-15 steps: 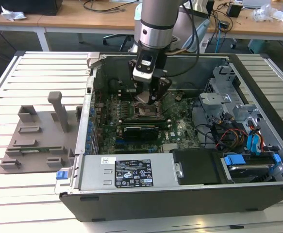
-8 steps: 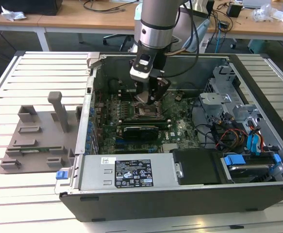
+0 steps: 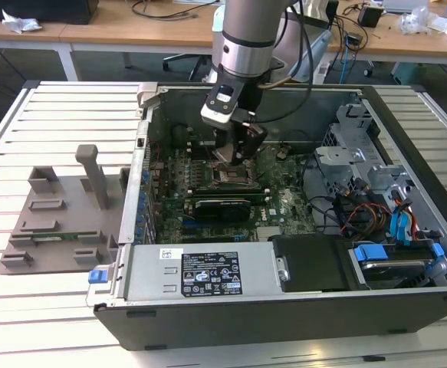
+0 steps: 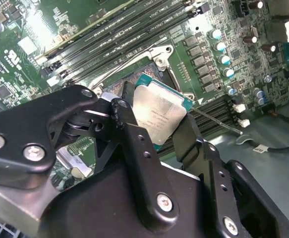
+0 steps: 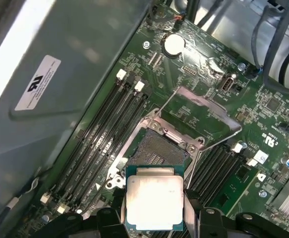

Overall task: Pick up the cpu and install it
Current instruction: 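Place the cpu into insertion slot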

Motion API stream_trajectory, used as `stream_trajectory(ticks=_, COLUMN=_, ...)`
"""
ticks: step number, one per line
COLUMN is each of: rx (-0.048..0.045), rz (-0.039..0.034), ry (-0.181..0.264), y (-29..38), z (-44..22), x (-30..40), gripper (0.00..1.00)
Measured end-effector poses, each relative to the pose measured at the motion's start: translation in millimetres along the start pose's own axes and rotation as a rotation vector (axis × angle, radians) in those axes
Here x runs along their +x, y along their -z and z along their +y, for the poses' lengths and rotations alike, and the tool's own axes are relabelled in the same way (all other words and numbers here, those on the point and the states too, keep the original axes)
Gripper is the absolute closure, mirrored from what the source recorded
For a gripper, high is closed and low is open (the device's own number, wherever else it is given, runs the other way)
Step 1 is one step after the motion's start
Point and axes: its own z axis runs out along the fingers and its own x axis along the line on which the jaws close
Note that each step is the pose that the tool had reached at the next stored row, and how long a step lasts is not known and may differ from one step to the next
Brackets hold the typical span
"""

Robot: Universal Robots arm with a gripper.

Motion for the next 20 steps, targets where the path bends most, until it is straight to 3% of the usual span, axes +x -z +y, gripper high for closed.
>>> stream_trajectory(ticks=13, rx=0.0012, rz=0.0112, ry=-0.136, y=-0.5, z=0.0, x=0.0, gripper=0.45)
stream_trajectory(ticks=20, rx=0.0015, rz=0.0149, ry=-0.183, y=-0.8, z=0.0, x=0.0, gripper=0.45)
